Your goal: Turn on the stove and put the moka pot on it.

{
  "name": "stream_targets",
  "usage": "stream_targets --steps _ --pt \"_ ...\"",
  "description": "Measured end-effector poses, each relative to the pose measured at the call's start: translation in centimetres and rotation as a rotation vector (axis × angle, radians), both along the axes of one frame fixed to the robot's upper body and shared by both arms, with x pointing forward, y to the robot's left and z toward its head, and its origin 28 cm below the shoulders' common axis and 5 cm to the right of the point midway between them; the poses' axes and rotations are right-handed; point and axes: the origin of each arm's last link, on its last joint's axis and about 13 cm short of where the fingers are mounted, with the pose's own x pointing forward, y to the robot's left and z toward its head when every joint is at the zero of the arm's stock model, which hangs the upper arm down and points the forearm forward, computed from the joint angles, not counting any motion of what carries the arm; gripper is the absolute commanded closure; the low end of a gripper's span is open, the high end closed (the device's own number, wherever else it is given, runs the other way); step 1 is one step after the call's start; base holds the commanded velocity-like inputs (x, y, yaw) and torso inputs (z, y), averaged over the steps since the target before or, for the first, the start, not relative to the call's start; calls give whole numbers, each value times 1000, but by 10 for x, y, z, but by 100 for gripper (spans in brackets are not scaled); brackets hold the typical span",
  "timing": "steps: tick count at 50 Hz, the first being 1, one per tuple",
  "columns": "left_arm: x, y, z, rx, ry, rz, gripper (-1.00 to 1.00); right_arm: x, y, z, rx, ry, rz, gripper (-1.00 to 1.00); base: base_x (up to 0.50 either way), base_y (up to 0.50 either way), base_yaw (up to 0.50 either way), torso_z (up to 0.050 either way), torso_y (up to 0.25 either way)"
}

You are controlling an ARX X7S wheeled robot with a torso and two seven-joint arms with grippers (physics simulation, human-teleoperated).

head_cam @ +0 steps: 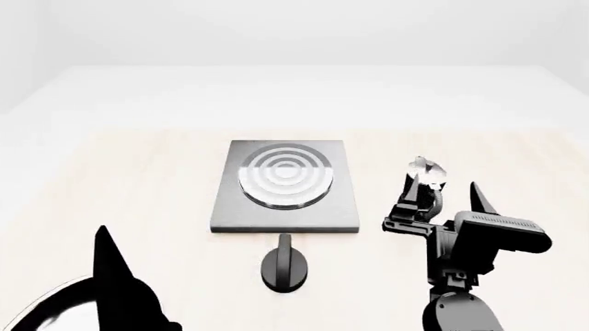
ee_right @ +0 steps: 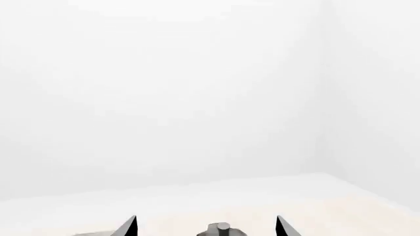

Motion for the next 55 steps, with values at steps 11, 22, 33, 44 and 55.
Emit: stream_targets --steps 11,22,33,44,55 --pt "0 -1 -1 -4 11 -5 -100 6 -8 -21 1 60 -44 -100 0 0 0 0 0" --pt "0 -2 -1 -10 19 -12 -100 11 -16 -38 4 109 -83 -100 0 0 0 0 0" --pt "1 -2 -1 -15 25 -18 -100 14 -19 -53 1 152 -102 -100 0 0 0 0 0" --pt "2 -3 -1 -20 27 -26 -100 19 -20 -64 -9 190 -109 -100 0 0 0 0 0" --pt "3 -4 -1 -24 32 -32 -100 23 -22 -74 -13 228 -115 -100 0 0 0 0 0"
